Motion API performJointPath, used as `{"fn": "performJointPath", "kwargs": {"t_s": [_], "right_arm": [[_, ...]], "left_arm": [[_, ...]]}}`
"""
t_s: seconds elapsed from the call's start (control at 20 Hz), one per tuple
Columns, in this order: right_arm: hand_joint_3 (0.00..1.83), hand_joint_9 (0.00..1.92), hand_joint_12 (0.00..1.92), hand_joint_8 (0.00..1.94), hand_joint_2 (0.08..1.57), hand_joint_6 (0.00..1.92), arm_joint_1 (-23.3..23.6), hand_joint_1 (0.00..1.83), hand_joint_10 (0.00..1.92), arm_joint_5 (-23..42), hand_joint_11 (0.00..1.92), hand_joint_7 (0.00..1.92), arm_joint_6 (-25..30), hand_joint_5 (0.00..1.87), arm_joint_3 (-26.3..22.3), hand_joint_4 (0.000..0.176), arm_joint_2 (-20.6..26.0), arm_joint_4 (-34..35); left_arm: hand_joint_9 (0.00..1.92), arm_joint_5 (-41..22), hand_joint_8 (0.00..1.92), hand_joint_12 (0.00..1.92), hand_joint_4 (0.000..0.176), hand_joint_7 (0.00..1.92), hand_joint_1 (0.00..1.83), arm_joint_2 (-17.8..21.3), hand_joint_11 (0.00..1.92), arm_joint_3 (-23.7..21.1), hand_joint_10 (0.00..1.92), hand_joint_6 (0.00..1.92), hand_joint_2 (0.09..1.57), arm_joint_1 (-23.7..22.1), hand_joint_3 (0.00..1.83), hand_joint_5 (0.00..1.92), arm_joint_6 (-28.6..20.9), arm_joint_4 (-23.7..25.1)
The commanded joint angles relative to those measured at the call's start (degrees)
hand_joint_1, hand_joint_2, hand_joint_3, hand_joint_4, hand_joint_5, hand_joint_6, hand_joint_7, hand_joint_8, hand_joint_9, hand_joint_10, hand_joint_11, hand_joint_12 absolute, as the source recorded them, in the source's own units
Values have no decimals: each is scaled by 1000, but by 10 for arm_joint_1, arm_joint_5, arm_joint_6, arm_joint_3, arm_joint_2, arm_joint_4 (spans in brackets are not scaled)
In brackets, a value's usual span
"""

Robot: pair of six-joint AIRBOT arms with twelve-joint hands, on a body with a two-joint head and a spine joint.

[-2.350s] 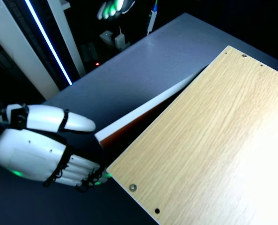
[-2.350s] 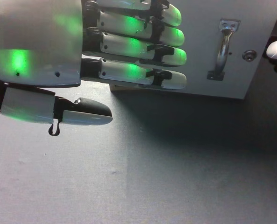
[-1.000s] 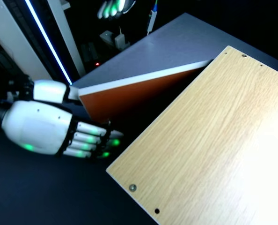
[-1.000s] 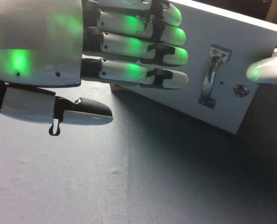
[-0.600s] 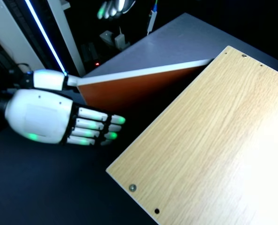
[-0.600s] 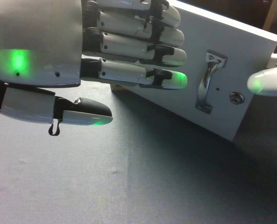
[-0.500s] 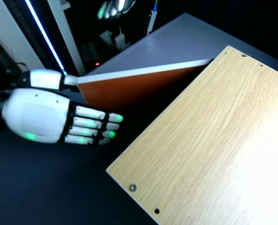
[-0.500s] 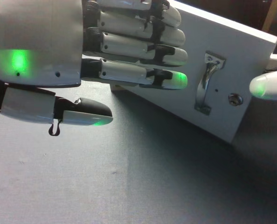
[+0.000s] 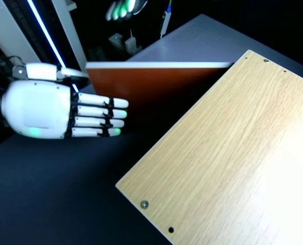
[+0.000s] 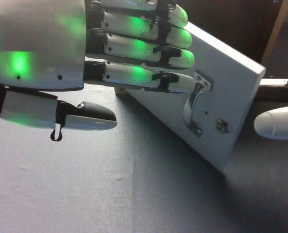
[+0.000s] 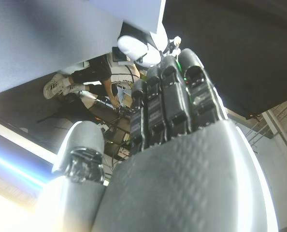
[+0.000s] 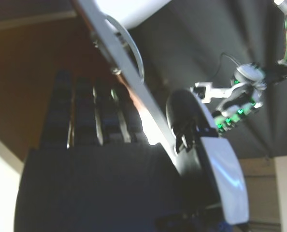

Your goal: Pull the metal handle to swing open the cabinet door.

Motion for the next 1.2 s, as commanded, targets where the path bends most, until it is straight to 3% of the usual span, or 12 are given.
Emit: {"fn": "performJointPath", "kwargs": {"t_s": [0.0,1.15], "right_arm": [[82,45,234,0,1571,0,3,0,0,70,0,56,3,42,-1,0,-2,16],[89,62,283,4,1571,2,-8,0,5,201,0,68,3,41,-10,0,-66,-45]], "left_arm": [[251,-12,1,577,0,268,0,3,0,1,2,1,1571,-5,61,248,1,-54],[255,-12,2,570,0,274,0,3,0,1,3,2,1571,-5,72,258,1,-54]]}}
